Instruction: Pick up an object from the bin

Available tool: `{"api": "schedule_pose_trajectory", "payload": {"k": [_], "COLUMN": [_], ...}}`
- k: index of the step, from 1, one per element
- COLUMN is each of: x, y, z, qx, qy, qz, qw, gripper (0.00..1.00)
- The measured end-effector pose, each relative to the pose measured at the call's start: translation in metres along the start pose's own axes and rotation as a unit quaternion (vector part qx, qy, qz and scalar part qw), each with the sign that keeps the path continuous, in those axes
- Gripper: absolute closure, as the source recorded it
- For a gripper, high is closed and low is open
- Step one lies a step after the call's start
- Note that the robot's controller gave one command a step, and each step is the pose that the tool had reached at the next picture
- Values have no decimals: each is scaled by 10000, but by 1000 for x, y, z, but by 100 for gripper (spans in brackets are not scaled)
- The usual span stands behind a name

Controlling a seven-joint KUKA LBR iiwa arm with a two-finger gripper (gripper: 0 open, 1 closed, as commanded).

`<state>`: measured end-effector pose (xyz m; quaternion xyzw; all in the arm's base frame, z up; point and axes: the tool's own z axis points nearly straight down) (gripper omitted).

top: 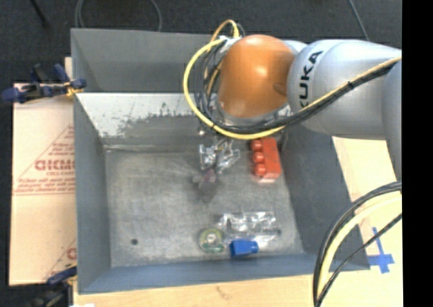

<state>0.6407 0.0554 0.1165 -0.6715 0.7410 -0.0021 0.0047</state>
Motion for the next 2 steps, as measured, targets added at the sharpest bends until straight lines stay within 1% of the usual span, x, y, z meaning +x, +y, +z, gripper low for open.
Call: {"api": "schedule_pose_trajectory", "payload": {"k": [1,2], "x": [0,0], "y": [-2,-5], "z": [-12,-50], "qx": [3,6], "qy": [-4,1], "qz": [38,85], "qw": [10000,10000], "gripper": [100,100]}}
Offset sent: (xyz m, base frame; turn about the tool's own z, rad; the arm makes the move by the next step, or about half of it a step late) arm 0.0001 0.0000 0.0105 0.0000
